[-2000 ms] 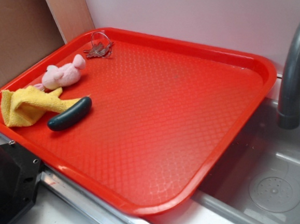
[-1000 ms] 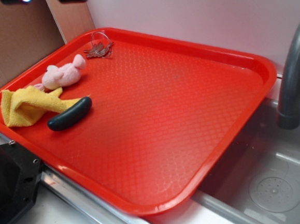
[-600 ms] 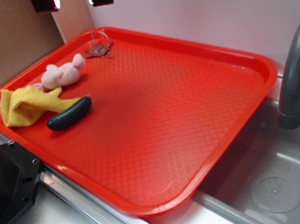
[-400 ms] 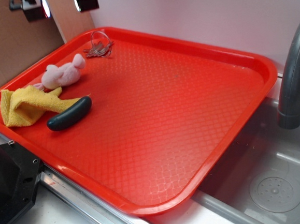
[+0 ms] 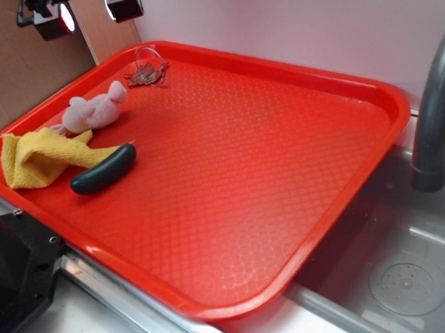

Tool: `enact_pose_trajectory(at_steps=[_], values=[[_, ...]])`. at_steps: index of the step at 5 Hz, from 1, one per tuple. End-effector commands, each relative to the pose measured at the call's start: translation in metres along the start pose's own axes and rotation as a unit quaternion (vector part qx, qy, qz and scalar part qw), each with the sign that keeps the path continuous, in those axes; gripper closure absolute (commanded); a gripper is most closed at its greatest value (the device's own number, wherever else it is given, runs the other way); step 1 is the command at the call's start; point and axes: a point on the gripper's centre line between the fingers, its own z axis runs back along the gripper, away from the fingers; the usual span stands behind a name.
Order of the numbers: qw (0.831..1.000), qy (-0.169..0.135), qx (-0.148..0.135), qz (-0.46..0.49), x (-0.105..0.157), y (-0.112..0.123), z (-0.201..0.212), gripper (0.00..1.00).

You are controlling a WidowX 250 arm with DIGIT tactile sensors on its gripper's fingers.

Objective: Grab the silver keys.

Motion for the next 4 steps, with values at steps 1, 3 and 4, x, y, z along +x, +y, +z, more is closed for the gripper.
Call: enact_pose_trajectory(at_steps=[1,3,4], values=[[1.000,-0.016,-0.011,0.008,0.015,0.007,0.008,0.00],[0.995,-0.036,-0.012,0.095,0.026,-0.022,-0.055,0.00],[0.993,-0.036,-0.007,0.108,0.025,-0.027,-0.064,0.00]])
